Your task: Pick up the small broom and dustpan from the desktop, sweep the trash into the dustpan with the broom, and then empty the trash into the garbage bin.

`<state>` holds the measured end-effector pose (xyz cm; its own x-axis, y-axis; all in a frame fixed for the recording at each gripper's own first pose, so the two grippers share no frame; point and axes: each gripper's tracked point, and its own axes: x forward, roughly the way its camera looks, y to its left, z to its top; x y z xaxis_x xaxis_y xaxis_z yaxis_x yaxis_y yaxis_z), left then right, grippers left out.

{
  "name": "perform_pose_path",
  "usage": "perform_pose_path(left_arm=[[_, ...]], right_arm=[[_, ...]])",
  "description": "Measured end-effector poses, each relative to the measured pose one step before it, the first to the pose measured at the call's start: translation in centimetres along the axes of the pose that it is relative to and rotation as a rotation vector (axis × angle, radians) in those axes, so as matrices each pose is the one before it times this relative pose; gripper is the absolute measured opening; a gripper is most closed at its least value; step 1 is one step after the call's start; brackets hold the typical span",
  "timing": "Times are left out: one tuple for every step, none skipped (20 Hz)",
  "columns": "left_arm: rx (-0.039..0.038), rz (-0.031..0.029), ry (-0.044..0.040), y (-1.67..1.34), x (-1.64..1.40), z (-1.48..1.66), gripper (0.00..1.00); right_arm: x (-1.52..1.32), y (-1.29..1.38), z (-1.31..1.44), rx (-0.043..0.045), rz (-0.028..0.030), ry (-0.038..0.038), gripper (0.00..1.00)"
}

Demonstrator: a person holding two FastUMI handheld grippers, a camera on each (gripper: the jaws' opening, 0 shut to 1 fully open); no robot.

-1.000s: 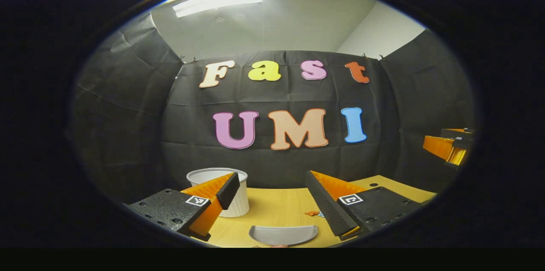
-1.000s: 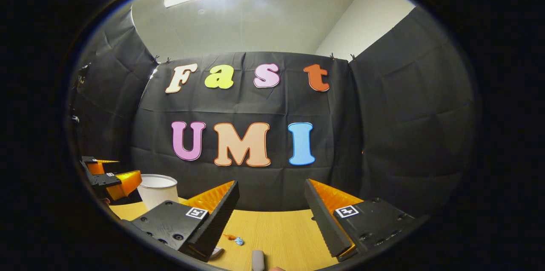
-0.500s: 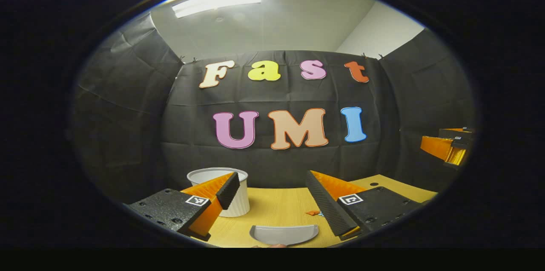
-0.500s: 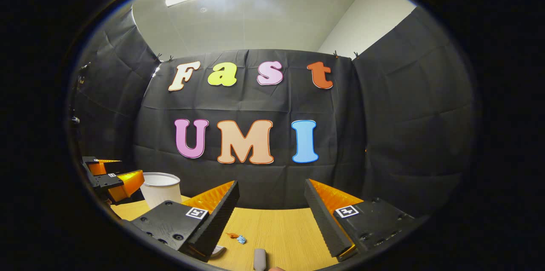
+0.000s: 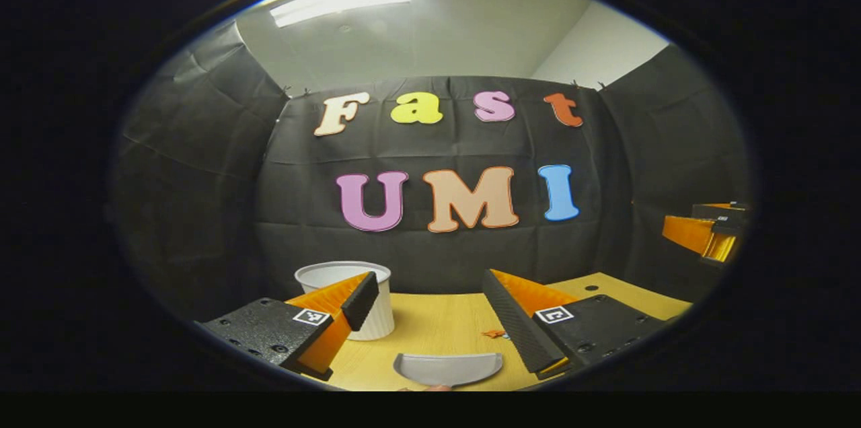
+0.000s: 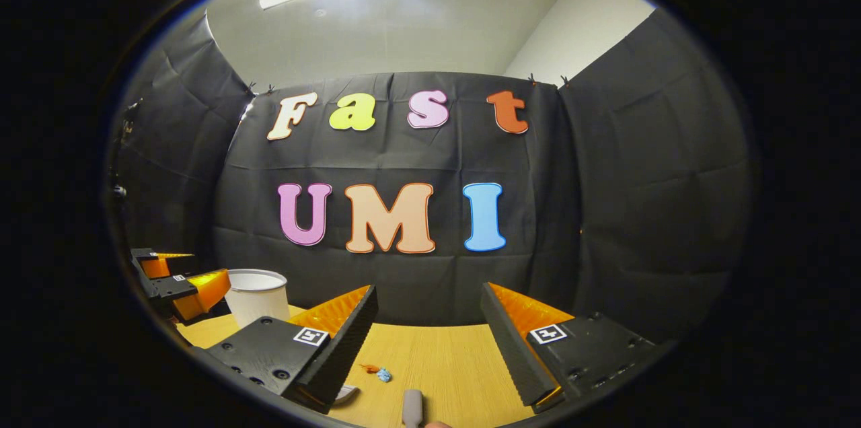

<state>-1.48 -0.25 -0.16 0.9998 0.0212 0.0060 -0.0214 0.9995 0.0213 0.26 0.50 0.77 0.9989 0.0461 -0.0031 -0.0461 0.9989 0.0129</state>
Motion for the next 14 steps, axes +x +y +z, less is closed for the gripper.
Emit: perform_pose_path(left_arm=[[-0.00254, 0.00051, 0.00442, -0.114, -0.035, -0.204, 0.97], [-0.00281, 0.00078, 0.00805, -0.126, 0.056, -0.213, 0.97], [-0.00127, 0.00263, 0.01445, -0.219, -0.045, -0.397, 0.97], [0.00118, -0.00155, 0.01904, -0.238, -0.044, -0.501, 0.94], [0.00791, 0.00000, 0.02000, -0.326, -0.149, -0.620, 0.96], [0.01581, 0.00649, 0.02521, -0.040, -0.168, -0.619, 0.95], [0.01652, 0.00718, 0.01779, -0.036, -0.303, -0.517, 0.95], [0.01476, 0.00449, 0.01660, -0.256, -0.306, -0.586, 0.96], [0.01245, 0.00345, 0.01904, -0.353, -0.247, -0.776, 0.94], [0.00917, 0.00108, 0.01955, -0.420, -0.279, -0.728, 0.94], [0.00609, 0.00496, 0.02017, -0.151, -0.129, -0.815, 0.95], [0.00463, 0.00179, 0.02563, -0.198, -0.042, -0.888, 0.93], [-0.00240, -0.00285, 0.03185, -0.255, -0.097, -1.255, 0.92], [-0.00792, -0.01521, 0.03799, -0.504, 0.069, -1.265, 0.92]], right_arm=[[0.085, 0.023, -0.349, -0.00266, 0.00523, 0.00765, 0.92], [0.103, -0.102, -0.614, -0.00110, 0.00633, 0.01541, 0.92], [-0.114, 0.027, -0.889, 0.00156, 0.01125, 0.02141, 0.92], [0.069, 0.167, -0.806, 0.00177, 0.01814, 0.01827, 0.92], [0.038, 0.146, -0.631, -0.00261, 0.02071, 0.01938, 0.92], [0.065, 0.019, -1.086, -0.00520, 0.01920, 0.03038, 0.92], [0.039, -0.082, -0.990, 0.00051, 0.01974, 0.03107, 0.92], [-0.204, 0.008, -1.076, 0.00920, 0.02376, 0.03005, 0.92], [-0.105, 0.177, -0.911, 0.01562, 0.02405, 0.02833, 0.92], [0.000, 0.097, -0.845, 0.01286, 0.02130, 0.02290, 0.92], [0.354, 0.013, -0.631, 0.00437, 0.01462, 0.01886, 0.92], [0.369, -0.176, -0.925, -0.00352, 0.00489, 0.02532, 0.92], [0.305, -0.110, -1.153, -0.00465, 0.00350, 0.03004, 0.92], [0.291, 0.045, -1.098, -0.00191, 0.00553, 0.02554, 0.92]])
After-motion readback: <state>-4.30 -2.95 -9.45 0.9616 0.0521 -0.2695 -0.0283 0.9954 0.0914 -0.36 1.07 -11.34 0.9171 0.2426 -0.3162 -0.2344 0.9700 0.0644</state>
